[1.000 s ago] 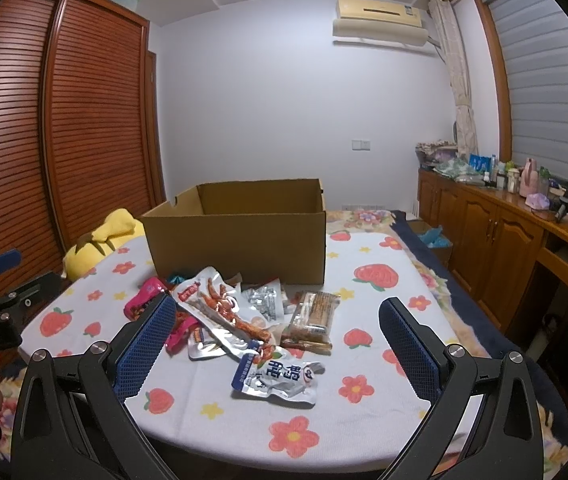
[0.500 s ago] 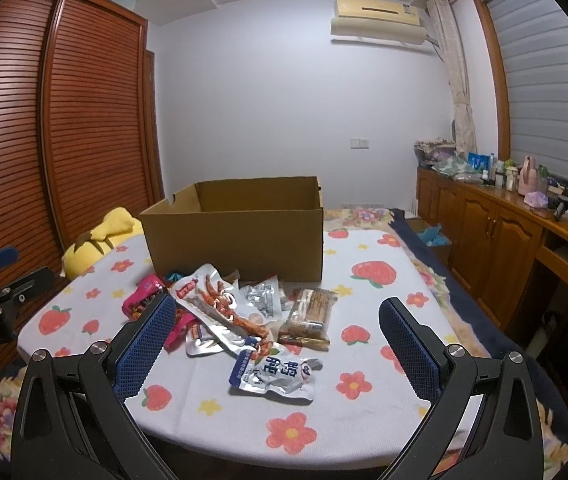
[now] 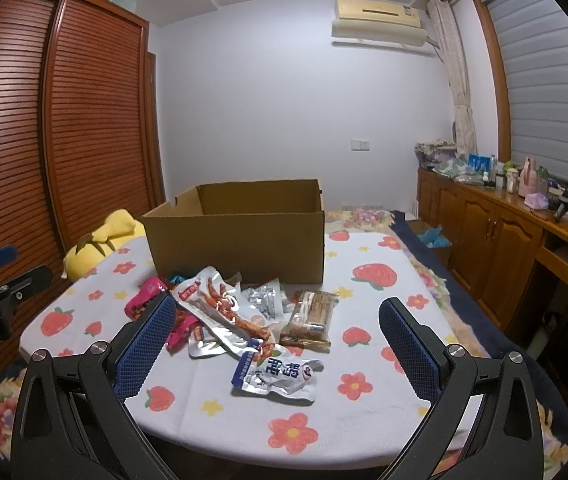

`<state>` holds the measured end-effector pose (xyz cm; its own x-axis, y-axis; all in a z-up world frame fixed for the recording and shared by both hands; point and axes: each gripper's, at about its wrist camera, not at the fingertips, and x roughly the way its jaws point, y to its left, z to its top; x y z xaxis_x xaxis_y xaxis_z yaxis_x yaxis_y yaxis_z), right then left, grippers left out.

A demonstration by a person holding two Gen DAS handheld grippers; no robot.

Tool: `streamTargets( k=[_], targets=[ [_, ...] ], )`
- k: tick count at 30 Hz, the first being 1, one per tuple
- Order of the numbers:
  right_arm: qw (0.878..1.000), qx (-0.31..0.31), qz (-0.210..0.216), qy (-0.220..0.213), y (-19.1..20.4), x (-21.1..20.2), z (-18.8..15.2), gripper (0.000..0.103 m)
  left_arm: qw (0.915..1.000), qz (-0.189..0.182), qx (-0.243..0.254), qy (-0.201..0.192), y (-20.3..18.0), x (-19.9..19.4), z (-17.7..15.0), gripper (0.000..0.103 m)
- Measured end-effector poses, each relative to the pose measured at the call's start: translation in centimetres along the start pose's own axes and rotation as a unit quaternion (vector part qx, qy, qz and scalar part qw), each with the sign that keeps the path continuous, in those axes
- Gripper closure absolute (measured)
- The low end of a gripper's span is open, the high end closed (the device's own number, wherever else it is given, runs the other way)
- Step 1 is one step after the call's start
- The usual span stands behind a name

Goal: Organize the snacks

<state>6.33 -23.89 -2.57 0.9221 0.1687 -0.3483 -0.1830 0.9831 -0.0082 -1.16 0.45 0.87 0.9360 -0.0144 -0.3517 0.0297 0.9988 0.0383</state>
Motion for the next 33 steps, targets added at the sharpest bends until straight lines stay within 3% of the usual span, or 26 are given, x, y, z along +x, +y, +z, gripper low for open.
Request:
streamTargets(
  k=[20,33],
  targets=[
    [1.0,-0.001,0.0,0.0,0.2,-0.1,0.2,0.0,1.0,0.0,0.001,0.002,-0.2,-0.1,0.1,0.0],
    [1.0,-0.005,-0.004,0.023,-0.3,1.2,-0.7,0.0,0.9993,-0.023,-0.009,0.03,-0.2,2.6,-1.9,0.0]
  ],
)
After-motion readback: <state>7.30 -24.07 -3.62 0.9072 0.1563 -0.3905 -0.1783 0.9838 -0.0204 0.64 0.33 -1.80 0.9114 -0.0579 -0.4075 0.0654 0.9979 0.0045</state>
